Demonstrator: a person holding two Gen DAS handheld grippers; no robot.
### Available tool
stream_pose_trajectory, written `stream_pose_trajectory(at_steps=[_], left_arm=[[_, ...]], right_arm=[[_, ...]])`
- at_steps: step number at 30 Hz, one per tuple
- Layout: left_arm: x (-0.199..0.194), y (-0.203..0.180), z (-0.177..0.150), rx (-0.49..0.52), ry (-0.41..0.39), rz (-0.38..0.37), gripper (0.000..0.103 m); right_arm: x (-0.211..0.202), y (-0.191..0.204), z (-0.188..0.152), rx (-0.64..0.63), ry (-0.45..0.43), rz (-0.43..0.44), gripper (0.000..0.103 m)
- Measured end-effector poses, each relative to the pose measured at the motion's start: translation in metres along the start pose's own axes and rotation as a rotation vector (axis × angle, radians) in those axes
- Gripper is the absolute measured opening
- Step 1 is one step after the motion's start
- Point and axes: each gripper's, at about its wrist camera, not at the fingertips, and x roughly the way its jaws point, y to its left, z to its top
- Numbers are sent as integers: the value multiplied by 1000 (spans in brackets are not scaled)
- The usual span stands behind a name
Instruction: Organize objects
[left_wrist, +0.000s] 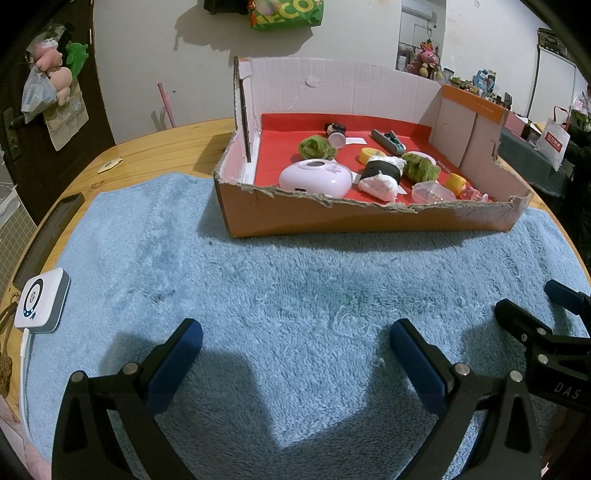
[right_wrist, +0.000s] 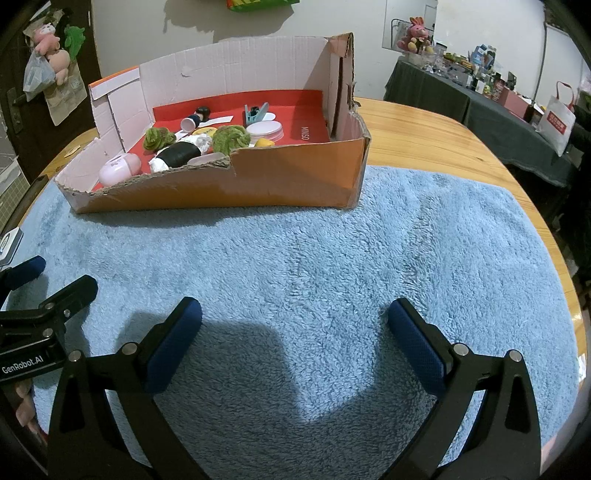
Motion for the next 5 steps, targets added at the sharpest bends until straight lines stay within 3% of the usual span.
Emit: stream_pose_trajectory(at_steps=[5], left_arm=[[0, 0, -1, 0, 0, 0, 103]], right_arm=[[0, 0, 0, 0, 0, 0, 103]])
